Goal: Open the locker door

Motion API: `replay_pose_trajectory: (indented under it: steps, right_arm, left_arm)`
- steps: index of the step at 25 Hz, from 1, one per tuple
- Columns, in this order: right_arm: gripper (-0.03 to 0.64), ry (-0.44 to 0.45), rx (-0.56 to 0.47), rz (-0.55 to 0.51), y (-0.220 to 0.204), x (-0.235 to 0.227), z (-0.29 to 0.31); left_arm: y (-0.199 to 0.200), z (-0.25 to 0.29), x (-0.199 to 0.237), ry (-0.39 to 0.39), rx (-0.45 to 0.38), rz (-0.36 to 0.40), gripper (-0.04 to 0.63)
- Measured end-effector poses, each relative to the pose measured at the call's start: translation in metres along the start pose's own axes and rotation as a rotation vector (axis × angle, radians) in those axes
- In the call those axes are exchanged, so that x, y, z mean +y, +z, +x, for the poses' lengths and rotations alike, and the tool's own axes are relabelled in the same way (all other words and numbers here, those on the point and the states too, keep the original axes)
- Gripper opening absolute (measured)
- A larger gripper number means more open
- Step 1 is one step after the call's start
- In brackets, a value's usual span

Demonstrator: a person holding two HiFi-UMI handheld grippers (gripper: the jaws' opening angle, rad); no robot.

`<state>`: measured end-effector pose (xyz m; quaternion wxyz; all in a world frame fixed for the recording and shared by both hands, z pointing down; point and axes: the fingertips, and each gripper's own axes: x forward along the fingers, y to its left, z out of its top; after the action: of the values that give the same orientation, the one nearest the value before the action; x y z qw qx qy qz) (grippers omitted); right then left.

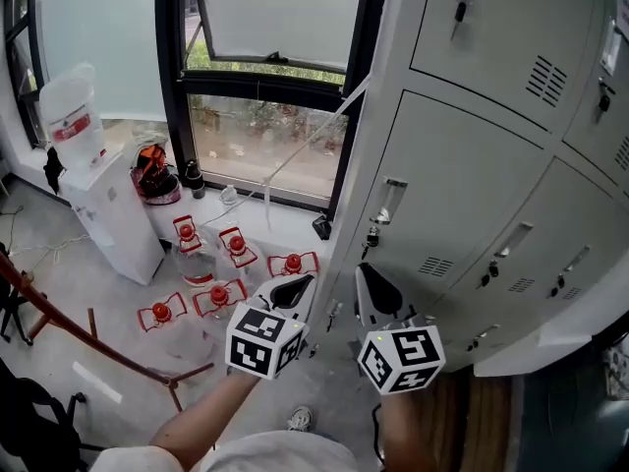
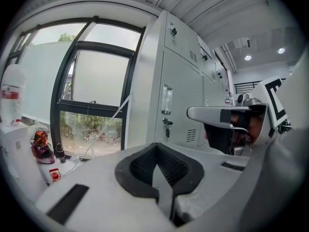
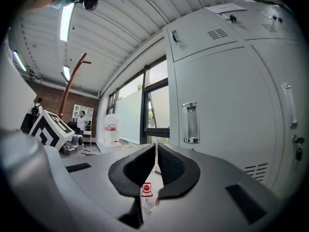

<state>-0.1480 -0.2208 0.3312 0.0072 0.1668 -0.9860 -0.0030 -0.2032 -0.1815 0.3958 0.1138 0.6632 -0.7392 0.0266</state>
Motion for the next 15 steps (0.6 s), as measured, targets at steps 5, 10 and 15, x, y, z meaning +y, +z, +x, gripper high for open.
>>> replay_pose_trajectory:
  steps: [5,10,15]
  right_arm:
    - [-0.002,0.019,-0.013,-0.042,0.006,-0.026,0.024]
    - [-0.002,0.036,-0.039,-0.080,0.016,-0.047,0.040]
    - [-0.002,0.027,-0.057,-0.073,0.020,-0.062,0.051]
  left_arm:
    - [0.014,0.036,0.010,0.026,-0.011,-0.004,0.006]
    - [0.024,0.061,0.013,0.049,-0.019,0.005,0.006]
    - [0.022,0.069,0.019,0.063,-0.008,0.006,0.006]
